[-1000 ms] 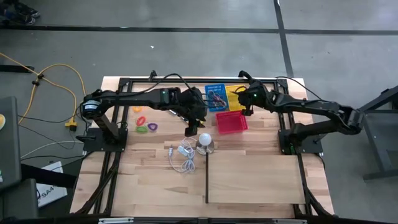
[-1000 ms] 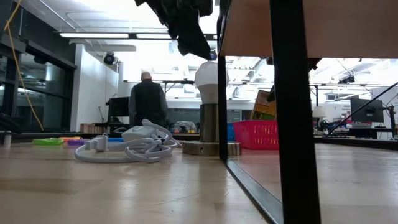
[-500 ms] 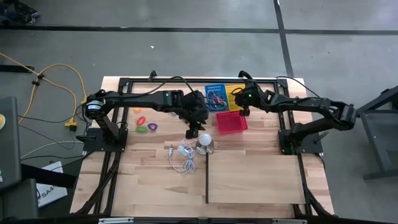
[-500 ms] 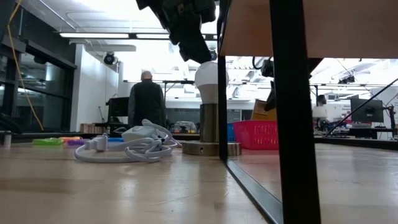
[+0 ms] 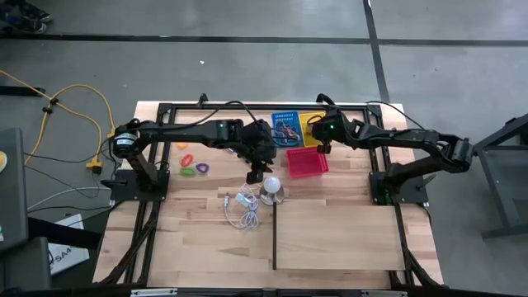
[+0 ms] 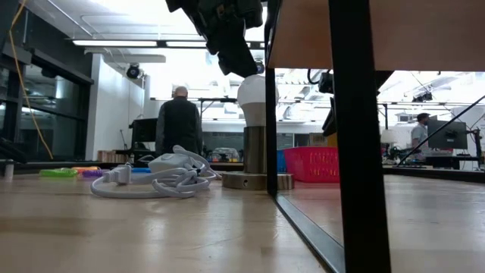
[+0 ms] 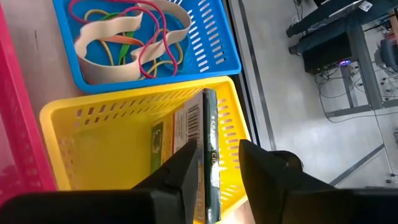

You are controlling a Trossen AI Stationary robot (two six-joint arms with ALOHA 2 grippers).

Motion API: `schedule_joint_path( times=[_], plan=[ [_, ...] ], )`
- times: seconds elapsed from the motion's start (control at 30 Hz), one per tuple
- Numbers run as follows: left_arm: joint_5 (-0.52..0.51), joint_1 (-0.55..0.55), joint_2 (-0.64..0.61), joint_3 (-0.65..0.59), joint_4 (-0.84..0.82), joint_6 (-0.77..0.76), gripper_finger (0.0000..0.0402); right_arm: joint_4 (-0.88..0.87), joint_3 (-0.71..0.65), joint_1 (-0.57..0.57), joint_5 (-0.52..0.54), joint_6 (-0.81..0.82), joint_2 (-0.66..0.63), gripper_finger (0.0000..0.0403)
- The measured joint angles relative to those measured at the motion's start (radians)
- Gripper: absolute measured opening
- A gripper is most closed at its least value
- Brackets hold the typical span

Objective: Pick & Place Office Desk Supplies
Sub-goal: Put the right yellow crayon box into the yellow bin

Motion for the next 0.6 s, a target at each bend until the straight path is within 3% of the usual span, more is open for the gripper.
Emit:
schedule_joint_path(
  times=[0.33, 0.6],
  plan=[
    [0.0, 0.0, 0.0, 0.0, 0.0, 0.0, 0.014, -0.003, 0.0, 0.006, -0.003, 0.028, 0.0, 0.0111],
    [0.0, 0.0, -0.001, 0.0, 0.0, 0.0, 0.014, -0.112, 0.0, 0.092, -0.007, 0.134, 0.0, 0.0111]
  ],
)
